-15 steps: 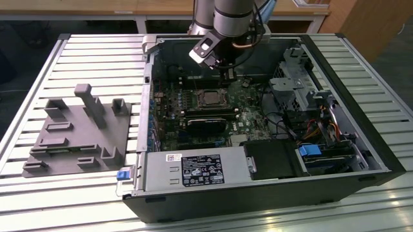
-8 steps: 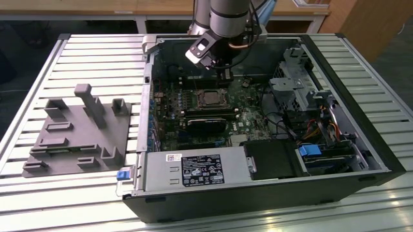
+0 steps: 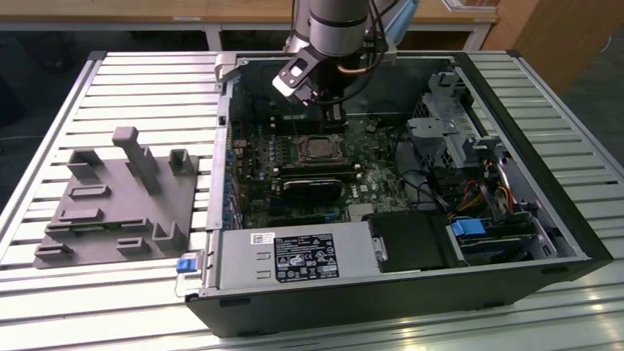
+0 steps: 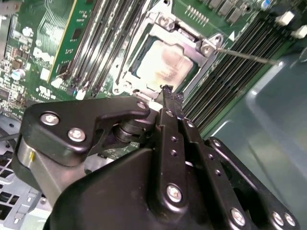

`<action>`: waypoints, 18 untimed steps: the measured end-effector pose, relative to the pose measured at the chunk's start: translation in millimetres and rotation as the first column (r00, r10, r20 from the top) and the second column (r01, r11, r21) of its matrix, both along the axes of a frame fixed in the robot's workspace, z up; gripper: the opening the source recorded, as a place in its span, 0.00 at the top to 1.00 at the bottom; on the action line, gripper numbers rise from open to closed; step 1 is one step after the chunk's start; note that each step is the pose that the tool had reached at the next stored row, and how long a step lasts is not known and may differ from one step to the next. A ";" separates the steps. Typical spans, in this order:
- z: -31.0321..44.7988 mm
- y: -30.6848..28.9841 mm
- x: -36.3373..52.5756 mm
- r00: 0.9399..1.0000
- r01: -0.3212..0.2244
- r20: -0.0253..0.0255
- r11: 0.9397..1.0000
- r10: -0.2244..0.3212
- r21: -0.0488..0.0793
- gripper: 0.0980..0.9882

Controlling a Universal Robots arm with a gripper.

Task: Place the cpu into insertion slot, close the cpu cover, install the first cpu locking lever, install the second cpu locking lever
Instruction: 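Close the cpu cover, then install the first cpu locking lever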

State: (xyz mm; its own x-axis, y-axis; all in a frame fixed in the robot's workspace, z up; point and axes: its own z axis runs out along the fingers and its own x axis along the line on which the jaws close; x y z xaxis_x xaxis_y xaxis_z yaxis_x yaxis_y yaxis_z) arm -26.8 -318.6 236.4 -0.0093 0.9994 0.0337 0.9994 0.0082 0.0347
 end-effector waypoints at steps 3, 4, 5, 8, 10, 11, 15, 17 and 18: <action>-0.1 0.0 -3.2 1.000 0.000 0.000 1.000 0.000 0.000 0.98; -0.1 0.0 -3.9 1.000 0.000 0.000 1.000 0.000 0.000 0.98; -0.1 0.0 -4.7 1.000 0.000 0.000 1.000 0.000 0.000 0.98; -0.2 0.0 -6.4 1.000 0.000 0.000 1.000 0.000 0.000 0.98; -0.2 0.0 -7.0 1.000 0.000 0.000 1.000 0.000 0.000 0.98; -0.2 0.0 -7.1 1.000 0.000 0.000 1.000 0.000 0.000 0.98; -0.4 0.0 -7.6 1.000 0.000 0.000 1.000 0.000 0.000 0.98; -0.4 0.0 -7.6 1.000 0.000 0.000 1.000 0.000 0.000 0.98; -0.4 0.0 -7.6 1.000 0.000 0.000 1.000 0.000 0.000 0.98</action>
